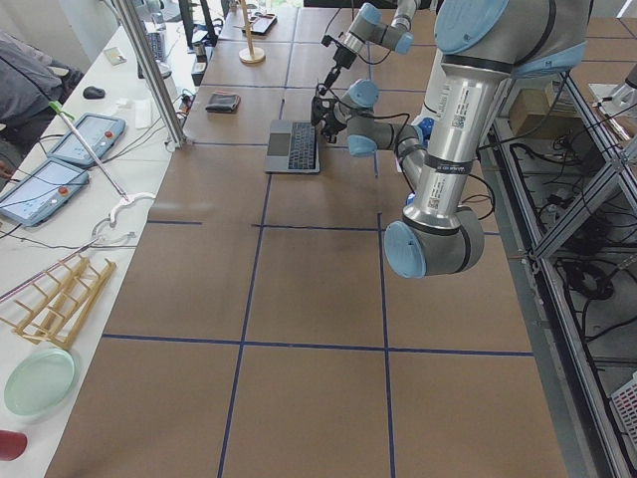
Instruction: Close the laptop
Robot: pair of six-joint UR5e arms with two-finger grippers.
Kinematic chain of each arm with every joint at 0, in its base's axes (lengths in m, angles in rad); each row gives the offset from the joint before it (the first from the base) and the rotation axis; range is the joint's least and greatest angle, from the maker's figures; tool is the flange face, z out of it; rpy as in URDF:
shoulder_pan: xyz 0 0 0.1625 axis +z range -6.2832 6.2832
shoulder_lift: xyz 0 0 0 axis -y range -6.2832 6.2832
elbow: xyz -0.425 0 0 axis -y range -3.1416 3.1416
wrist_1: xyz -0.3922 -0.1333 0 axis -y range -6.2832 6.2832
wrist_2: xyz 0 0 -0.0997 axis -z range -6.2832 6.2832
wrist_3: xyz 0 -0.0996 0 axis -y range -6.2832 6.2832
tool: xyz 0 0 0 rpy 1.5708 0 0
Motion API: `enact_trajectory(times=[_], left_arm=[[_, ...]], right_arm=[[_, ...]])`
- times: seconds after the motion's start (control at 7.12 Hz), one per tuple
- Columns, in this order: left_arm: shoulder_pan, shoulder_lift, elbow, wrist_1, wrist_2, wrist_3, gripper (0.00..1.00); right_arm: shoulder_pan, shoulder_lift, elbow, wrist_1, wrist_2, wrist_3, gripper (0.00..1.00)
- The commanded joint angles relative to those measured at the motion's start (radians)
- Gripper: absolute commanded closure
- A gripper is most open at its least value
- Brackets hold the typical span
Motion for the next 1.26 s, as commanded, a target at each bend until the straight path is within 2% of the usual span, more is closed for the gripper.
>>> enact_trajectory(times=[0.0, 0.28, 0.56, 0.84, 1.12], left_arm=[[-0.014, -0.035, 0.048, 0.008, 0.0, 0.0, 0.99], [-0.028, -0.055, 0.079, 0.008, 0.002, 0.0, 0.99], [-0.047, -0.08, 0.122, 0.005, 0.0, 0.0, 0.99], [-0.056, -0.086, 0.145, 0.008, 0.002, 0.0, 0.99], [-0.068, -0.127, 0.217, 0.005, 0.002, 0.0, 0.99]], right_arm=[[0.022, 0.007, -0.026, -0.008, 0.0, -0.001, 0.98], [0.054, 0.064, -0.103, -0.01, 0.003, -0.002, 0.98], [0.089, 0.072, -0.132, -0.01, 0.043, -0.003, 0.97], [0.105, 0.104, -0.192, -0.01, 0.046, -0.005, 0.97], [0.108, 0.107, -0.224, -0.01, 0.048, -0.008, 0.97]])
